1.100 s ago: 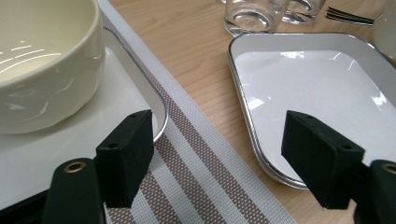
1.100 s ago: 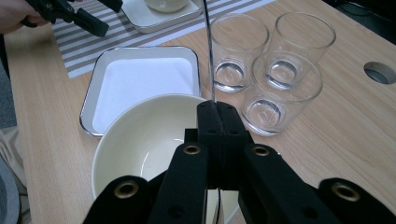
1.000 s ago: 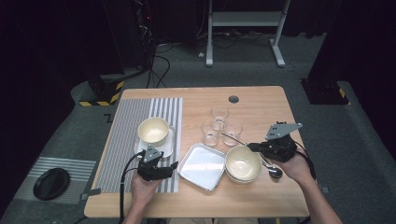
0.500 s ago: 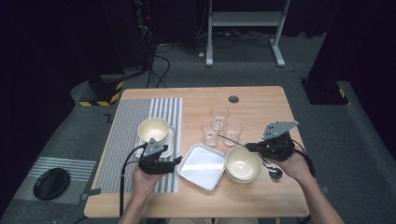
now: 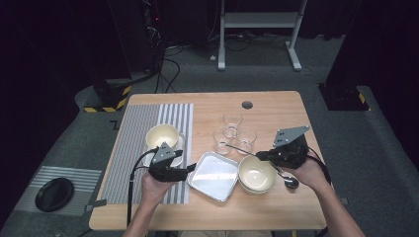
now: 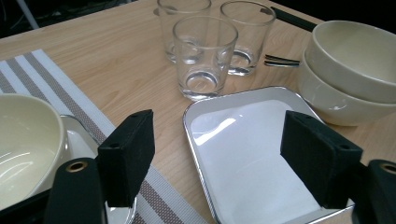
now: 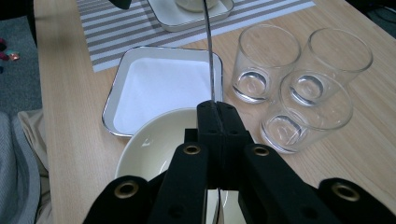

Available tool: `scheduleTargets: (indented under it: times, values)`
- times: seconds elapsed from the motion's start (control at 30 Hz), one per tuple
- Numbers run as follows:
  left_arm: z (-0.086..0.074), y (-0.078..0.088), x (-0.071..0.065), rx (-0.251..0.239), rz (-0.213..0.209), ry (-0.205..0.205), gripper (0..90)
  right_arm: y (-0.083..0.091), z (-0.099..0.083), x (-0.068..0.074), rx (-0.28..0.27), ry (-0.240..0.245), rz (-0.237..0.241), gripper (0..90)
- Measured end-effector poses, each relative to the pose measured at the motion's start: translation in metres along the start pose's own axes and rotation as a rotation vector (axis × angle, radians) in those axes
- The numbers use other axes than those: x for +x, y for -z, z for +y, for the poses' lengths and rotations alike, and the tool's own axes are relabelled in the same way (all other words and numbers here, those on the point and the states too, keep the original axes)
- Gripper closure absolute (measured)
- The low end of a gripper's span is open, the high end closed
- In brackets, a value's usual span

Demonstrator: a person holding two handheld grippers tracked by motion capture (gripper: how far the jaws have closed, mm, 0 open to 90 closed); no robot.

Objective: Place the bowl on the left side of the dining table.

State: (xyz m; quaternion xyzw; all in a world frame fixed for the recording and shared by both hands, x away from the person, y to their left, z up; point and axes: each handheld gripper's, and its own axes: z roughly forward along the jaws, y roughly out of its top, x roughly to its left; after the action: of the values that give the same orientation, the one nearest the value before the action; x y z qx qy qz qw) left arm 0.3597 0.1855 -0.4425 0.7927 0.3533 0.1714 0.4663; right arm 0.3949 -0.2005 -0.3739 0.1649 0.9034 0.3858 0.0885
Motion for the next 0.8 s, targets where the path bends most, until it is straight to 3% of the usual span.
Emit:
scheduleTargets:
  times: [0.03,0.1,0.13,0.2,0.23,0.27,0.37,0.4,0.43,0.5,0.73,0.77,0.8]
  values:
    - [0.000,0.000,-0.002,-0.012,-0.003,0.029,26.9,-0.001,0.000,0.000,0.000,0.002,0.002,89.9]
    - [0.002,0.001,0.000,-0.021,-0.022,0.019,27.1,-0.002,0.002,0.001,-0.001,0.001,0.007,90.0]
    - [0.002,0.001,-0.002,-0.025,-0.022,0.047,27.0,-0.002,0.002,0.001,0.001,0.002,0.006,90.0]
    - [0.005,0.002,-0.001,-0.022,-0.023,0.011,26.7,-0.002,0.003,0.002,0.011,-0.015,0.009,90.0]
    - [0.005,0.002,-0.002,-0.023,-0.021,0.028,26.6,-0.003,0.003,0.000,0.003,0.011,0.008,90.0]
    - [0.007,0.002,-0.001,-0.029,-0.026,0.002,26.2,-0.003,0.003,-0.001,0.001,0.014,0.007,90.0]
    - [0.009,0.002,-0.003,-0.038,-0.035,0.030,24.8,-0.002,0.003,0.001,0.008,0.002,0.014,90.0]
    - [0.013,0.002,-0.002,-0.032,-0.045,-0.003,24.0,-0.002,0.003,0.001,0.006,0.005,0.016,90.0]
    - [0.013,0.001,-0.004,-0.042,-0.046,0.019,24.0,-0.002,0.003,0.001,0.005,0.005,0.016,90.0]
    - [0.015,0.000,-0.004,-0.049,-0.049,0.024,24.0,-0.002,0.003,0.001,0.001,0.009,0.019,90.0]
    - [0.020,-0.001,-0.008,-0.043,-0.067,0.009,25.1,-0.001,0.003,-0.001,-0.006,0.029,0.018,90.0]
    - [0.023,-0.001,-0.007,-0.043,-0.075,-0.014,25.9,-0.001,0.003,0.000,-0.004,0.019,0.019,90.0]
    - [0.024,-0.001,-0.009,-0.047,-0.077,0.015,26.3,-0.001,0.003,0.000,0.000,0.010,0.023,90.0]
